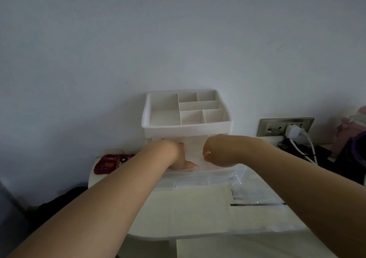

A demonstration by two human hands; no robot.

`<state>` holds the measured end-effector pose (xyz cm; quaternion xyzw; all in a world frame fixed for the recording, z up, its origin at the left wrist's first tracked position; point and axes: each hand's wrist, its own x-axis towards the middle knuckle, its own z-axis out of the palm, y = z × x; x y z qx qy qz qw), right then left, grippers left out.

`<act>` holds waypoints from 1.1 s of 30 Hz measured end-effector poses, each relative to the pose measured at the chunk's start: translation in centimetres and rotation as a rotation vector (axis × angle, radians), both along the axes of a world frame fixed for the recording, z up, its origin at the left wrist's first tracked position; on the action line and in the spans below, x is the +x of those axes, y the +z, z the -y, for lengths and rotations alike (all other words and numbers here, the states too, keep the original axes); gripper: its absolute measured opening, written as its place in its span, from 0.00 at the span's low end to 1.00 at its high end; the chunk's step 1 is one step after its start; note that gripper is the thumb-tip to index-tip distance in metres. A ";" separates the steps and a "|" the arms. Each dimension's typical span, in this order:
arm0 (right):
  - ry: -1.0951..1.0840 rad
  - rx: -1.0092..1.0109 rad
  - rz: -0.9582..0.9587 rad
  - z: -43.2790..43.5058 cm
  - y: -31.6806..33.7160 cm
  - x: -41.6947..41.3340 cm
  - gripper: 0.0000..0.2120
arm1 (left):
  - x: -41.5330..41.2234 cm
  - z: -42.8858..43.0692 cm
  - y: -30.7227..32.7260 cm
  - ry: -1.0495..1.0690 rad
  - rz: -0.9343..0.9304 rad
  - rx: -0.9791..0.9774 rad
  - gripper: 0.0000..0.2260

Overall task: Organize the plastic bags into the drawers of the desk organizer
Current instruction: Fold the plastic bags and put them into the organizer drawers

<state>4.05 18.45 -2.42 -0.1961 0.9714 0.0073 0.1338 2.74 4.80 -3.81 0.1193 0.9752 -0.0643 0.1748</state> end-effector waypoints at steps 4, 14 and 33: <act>0.025 -0.156 -0.093 -1.2 1.7 0.5 0.14 | 1.4 1.2 1.4 -0.035 -0.031 0.100 0.28; -0.041 -0.841 -0.558 -7.2 -1.0 5.9 0.06 | 8.1 -0.7 -0.4 -0.320 -0.584 0.820 0.09; -0.136 -0.100 0.032 -16.2 -15.1 6.1 0.21 | 6.0 -10.9 -17.0 -0.262 -0.121 0.319 0.29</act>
